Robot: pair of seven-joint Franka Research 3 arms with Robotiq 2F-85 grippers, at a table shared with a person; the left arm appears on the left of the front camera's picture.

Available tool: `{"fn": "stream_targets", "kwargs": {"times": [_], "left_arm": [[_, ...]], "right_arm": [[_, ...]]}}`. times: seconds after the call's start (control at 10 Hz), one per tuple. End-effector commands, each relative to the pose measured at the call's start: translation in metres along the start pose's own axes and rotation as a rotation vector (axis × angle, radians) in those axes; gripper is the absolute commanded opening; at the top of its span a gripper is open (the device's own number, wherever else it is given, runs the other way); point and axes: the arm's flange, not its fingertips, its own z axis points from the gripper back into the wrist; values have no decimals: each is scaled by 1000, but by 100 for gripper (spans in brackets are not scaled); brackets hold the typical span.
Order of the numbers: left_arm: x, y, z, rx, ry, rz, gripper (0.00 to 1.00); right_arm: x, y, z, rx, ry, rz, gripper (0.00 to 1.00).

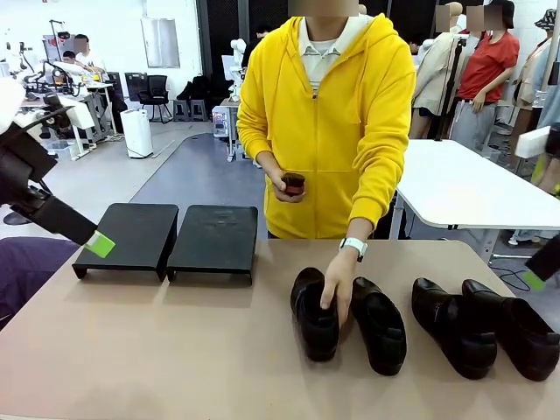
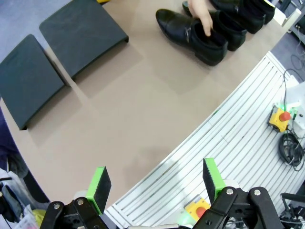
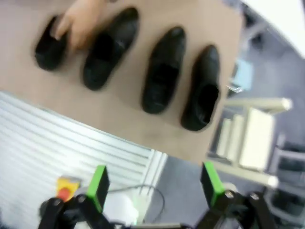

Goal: Organize the shoes by placing them on the stand.
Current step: Pick up one Shoe and place it in the middle of the table.

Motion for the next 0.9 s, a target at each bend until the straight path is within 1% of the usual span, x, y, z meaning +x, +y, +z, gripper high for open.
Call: {"fn": "stream_targets", "kwargs": {"times": [0.0,0.2,0.3,0.4,0.6,0.8], "left_arm": [[-1,1,0,-17,0,-10,100],[-1,1,0,-17,0,-10,100],[-1,1,0,-17,0,-10,100],[-1,1,0,-17,0,-10,100],[-1,1,0,-17,0,-10,100],[-1,1,0,-17,0,-10,100]], "right_arm": [[-3,-10,-11,-28,59,-90,100],[2,-12,-16,59,14,-23,100],[14,-14,-28,79,6,0,100],[30,-26,-51,89,28,-7,100],[43,-45,-94,56,50,-65,100],[45,-59,-132,20,32,-111,100]]}}
